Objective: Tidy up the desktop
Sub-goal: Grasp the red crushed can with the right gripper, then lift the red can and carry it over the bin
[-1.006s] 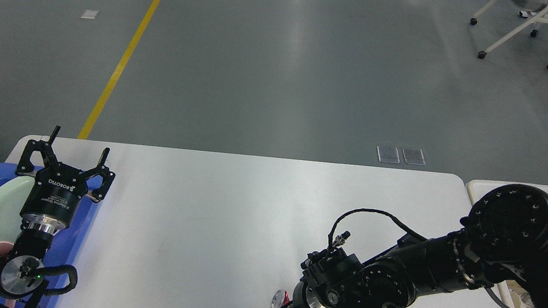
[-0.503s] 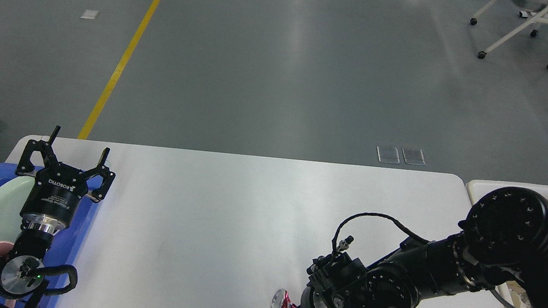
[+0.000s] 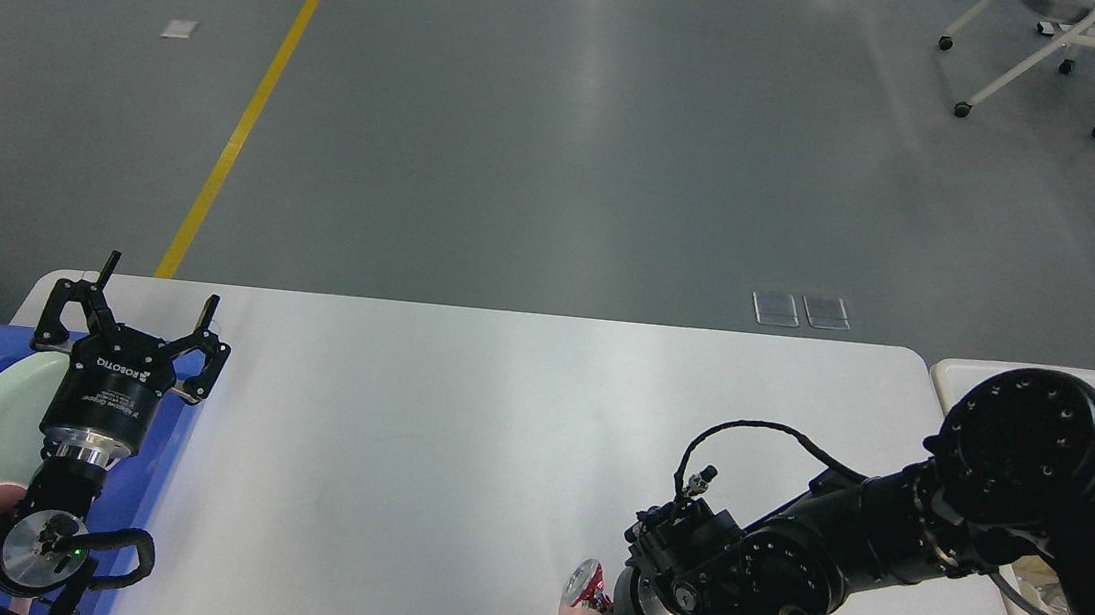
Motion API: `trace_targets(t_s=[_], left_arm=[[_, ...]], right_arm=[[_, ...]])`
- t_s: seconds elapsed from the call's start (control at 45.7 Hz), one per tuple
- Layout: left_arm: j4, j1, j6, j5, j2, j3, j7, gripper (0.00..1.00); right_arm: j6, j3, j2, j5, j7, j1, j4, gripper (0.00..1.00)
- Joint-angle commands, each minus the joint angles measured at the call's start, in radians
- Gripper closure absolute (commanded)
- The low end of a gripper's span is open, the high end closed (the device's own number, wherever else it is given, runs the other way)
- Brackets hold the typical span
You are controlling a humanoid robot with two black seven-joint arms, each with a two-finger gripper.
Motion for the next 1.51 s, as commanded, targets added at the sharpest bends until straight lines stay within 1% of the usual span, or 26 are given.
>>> trace_targets(t_s=[0.0,0.088,0.153,0.241,0.394,0.481,0.569,0.7,0.81,0.919,1.488], left_arm=[[0.000,0.000,0.000,0.000,0.000,0.000,0.000,0.04],[0.000,0.000,0.000,0.000,0.000,0.001,0.000,0.04],[0.000,0.000,0.000,0.000,0.000,0.000,0.000,0.04],[0.000,0.000,0.000,0.000,0.000,0.001,0.000,0.04],[0.000,0.000,0.000,0.000,0.000,0.000,0.000,0.04],[0.000,0.000,0.000,0.000,0.000,0.000,0.000,0.04],[0.000,0.000,0.000,0.000,0.000,0.000,0.000,0.04],[0.000,0.000,0.000,0.000,0.000,0.000,0.000,0.04],[0.000,0.000,0.000,0.000,0.000,0.000,0.000,0.04],[0.000,0.000,0.000,0.000,0.000,0.000,0.000,0.04],[0.000,0.000,0.000,0.000,0.000,0.000,0.000,0.04]], right_arm=[[0.007,0.000,-0.008,0.043,-0.001,0.027,0.003,1.00],[0.016,-0.005,-0.046,0.172,0.002,0.098,0.008,1.00],[0.063,-0.032,-0.068,0.262,0.002,0.156,0.014,1.00],[0.168,-0.078,-0.094,0.348,0.003,0.245,0.021,1.00],[0.386,-0.111,-0.230,0.485,0.009,0.412,0.050,1.00],[0.493,-0.115,-0.305,0.507,0.009,0.518,0.095,1.00],[0.570,-0.138,-0.345,0.508,0.006,0.618,0.153,1.00],[0.579,-0.210,-0.413,0.603,0.002,0.776,0.282,1.00],[0.553,-0.273,-0.420,0.678,0.000,0.845,0.353,1.00],[0.513,-0.292,-0.417,0.691,0.000,0.840,0.356,1.00],[0.507,-0.322,-0.420,0.706,0.000,0.843,0.353,1.00]])
